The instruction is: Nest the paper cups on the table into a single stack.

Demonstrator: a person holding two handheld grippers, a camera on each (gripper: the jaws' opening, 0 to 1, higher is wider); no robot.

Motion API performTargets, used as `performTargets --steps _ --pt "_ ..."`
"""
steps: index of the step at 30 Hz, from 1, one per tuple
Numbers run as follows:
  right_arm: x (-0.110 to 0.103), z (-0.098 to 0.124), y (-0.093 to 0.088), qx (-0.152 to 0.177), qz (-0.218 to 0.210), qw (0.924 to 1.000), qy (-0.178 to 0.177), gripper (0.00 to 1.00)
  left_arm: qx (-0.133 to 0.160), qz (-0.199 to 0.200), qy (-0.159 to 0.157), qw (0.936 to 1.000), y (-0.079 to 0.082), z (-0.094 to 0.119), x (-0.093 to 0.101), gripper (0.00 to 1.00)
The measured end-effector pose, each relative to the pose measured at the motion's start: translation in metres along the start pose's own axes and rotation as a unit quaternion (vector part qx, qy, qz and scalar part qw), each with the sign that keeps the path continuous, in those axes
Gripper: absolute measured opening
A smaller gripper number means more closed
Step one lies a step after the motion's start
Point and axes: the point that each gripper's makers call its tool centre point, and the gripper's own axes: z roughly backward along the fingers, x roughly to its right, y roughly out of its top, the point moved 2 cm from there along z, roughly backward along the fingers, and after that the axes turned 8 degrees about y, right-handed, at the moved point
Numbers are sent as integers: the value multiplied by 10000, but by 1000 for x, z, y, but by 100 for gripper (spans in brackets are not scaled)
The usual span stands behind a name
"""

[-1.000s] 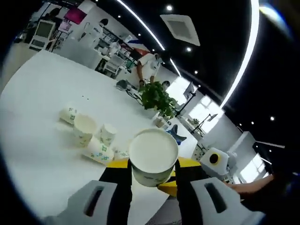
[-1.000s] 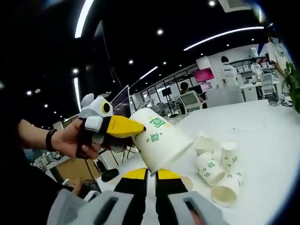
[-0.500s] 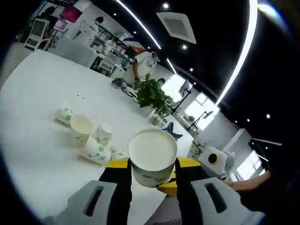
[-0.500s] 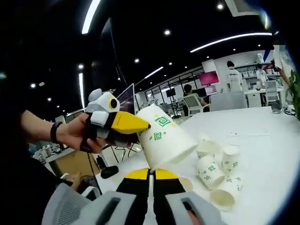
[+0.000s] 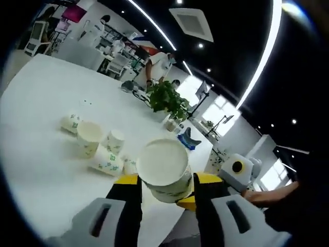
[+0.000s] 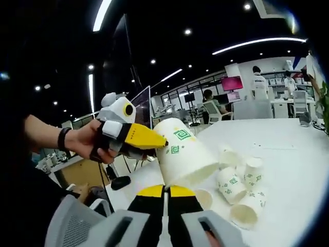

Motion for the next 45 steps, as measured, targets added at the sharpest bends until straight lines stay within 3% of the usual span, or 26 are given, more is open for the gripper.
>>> performTargets --steps 3,7,9,12,14,15,17,18,21,25,26,27,30,33,35,36,37,40,43,45 --pt "3 3 -2 -44 -23 10000 -45 0 -36 -179 93 9998 -3 2 -1 46" --pt "6 6 -5 -136 -31 9998 -110 0 -139 -780 439 9959 -6 8 -10 50" --pt "8 8 -7 -245 -21 9996 -161 0 -223 -1186 601 9909 -7 11 -12 52" --pt "9 9 -11 -322 -46 9993 -169 0 -359 -1939 800 9771 -6 15 -12 54" --pt "9 9 -13 -424 -31 9989 -173 0 -478 -2683 1002 9569 -4 19 -9 55" --pt "7 9 -14 -483 -21 9987 -157 0 -558 -3149 1051 9416 -3 20 -4 55" --pt "6 7 -16 -607 64 9981 -110 0 -664 -3693 1106 9203 -2 19 -9 56" --pt "5 7 -17 -662 99 9977 -91 0 -766 -4053 1074 9046 -3 18 -7 56" --pt "1 4 -18 -803 203 9966 -16 0 -962 -4546 1005 8798 -6 12 -8 57" --pt "-2 1 -18 -904 218 9957 15 0 -1087 -4896 929 8602 -10 2 -2 57" --pt "-3 1 -18 -944 234 9953 24 0 -1145 -5040 929 8510 -12 1 -2 57" --pt "-5 0 -20 -1020 273 9944 58 0 -1214 -5268 902 8364 -13 -1 -1 57" --pt "-6 0 -22 -1108 340 9932 103 0 -1355 -5573 808 8152 -19 -7 -1 56" --pt "-9 0 -22 -1156 350 9926 126 0 -1533 -6065 710 7769 -26 -12 -3 56" --pt "-10 -1 -22 -1183 367 9922 145 0 -1634 -6304 685 7558 -30 -14 -6 56" --pt "-11 -1 -22 -1197 382 9920 157 0 -1663 -6346 670 7518 -32 -14 -6 55" --pt "-12 -1 -22 -1203 392 9918 171 0 -1744 -6520 642 7351 -36 -15 -8 55" --pt "-14 -1 -23 -1285 509 9902 221 0 -1819 -6656 586 7214 -44 -15 -9 52" --pt "-19 -2 -23 -1347 580 9888 265 0 -1800 -6688 581 7190 -47 -15 -8 48" --pt "-19 -2 -22 -1347 598 9887 289 0 -1811 -6766 586 7113 -48 -14 -8 46"
